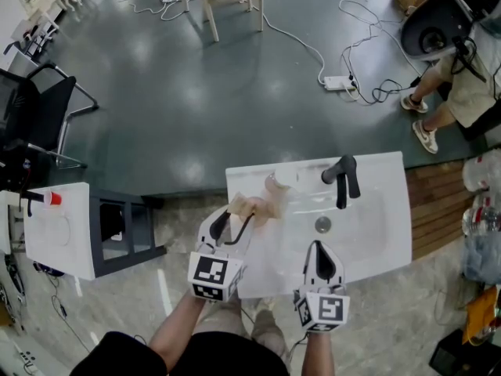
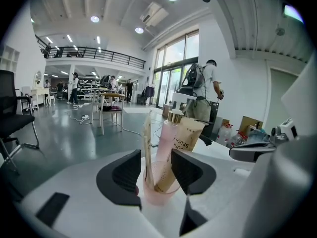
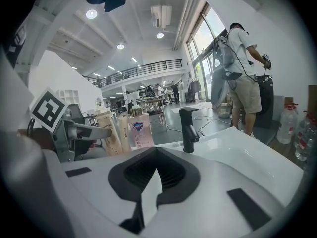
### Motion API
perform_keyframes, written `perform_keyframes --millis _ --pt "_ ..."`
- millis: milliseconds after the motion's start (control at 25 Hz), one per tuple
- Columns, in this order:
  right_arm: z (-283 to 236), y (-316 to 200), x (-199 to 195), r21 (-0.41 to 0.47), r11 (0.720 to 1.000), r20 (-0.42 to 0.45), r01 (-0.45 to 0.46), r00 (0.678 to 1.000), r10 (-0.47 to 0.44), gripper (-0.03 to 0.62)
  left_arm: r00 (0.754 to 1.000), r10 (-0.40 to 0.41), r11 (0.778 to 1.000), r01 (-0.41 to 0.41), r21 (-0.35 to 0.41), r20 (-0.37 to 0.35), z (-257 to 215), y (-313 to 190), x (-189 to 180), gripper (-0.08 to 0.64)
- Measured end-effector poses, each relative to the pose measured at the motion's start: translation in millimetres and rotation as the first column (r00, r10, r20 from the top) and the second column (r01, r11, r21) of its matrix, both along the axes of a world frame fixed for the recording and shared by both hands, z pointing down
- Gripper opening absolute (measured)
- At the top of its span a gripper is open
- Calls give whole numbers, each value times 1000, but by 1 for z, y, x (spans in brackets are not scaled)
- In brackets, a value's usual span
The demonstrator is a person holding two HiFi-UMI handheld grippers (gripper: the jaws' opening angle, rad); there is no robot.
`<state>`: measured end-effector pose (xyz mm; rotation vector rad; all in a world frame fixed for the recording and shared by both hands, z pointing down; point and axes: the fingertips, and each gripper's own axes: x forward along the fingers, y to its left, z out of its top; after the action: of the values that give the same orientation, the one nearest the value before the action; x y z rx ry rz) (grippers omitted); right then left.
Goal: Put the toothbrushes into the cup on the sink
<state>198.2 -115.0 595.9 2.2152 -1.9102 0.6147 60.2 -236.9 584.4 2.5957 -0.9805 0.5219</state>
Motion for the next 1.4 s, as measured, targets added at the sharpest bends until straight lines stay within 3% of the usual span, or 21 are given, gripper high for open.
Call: perform_keyframes --millis 760,1240,1400 --pt "-58 11 -13 80 996 -51 50 998 -45 -2 997 -61 993 65 101 -46 -68 20 -27 175" --pt "-123 27 -34 189 974 -118 128 987 -106 -2 986 -128 963 150 224 -108 -135 63 -67 147" --pt "-149 38 -43 185 972 -134 144 984 -120 -2 981 -158 954 181 239 -114 -147 83 -80 124"
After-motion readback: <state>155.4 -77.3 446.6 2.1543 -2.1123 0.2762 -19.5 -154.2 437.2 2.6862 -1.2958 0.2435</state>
